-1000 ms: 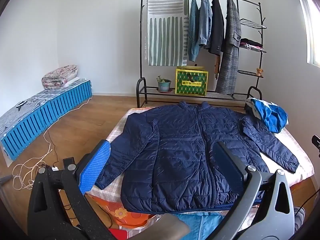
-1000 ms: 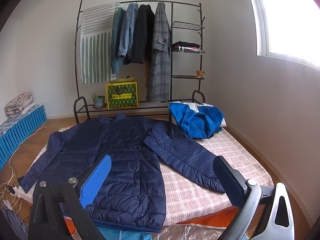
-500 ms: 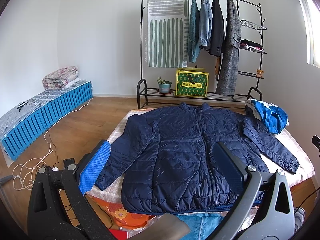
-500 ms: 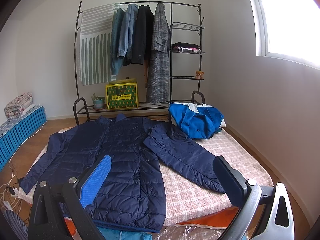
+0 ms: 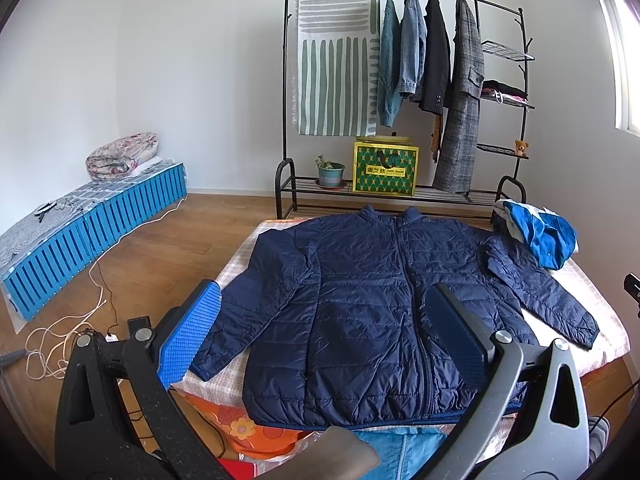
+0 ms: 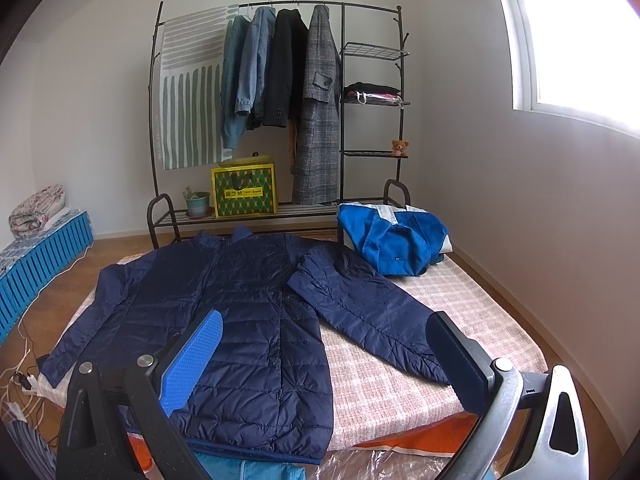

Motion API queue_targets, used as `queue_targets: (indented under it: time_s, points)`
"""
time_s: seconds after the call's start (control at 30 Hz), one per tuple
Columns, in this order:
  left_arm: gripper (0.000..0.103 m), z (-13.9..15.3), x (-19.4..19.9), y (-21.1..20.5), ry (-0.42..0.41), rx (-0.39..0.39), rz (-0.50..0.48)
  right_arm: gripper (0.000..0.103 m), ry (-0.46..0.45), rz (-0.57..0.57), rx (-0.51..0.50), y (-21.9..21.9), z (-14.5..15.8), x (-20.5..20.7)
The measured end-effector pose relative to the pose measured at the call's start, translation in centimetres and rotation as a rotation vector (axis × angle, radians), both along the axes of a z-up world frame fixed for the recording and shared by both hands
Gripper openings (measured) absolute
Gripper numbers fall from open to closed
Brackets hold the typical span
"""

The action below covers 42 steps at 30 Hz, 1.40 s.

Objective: Fold large clothes

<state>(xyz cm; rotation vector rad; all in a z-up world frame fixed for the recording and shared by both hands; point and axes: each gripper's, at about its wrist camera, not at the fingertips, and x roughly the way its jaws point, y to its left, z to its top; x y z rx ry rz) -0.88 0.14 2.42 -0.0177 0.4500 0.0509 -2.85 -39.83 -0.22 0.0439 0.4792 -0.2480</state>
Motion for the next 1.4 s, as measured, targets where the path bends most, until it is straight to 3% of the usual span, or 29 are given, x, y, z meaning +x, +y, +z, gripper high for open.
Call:
queue_targets:
  time_s: [0.87, 1.4]
  points:
    - [0.103, -0.3, 0.1, 0.4, -0.005, -0.016, 0.01, 0.103, -0.001, -0.007, -0.016, 0.7, 0.6, 0.2]
    - [0.103, -0.2, -0.2, 3.6, -0.042, -0.022, 0.059, 0.103, -0.032, 0.037, -0.037, 3.9, 2.1, 1.4]
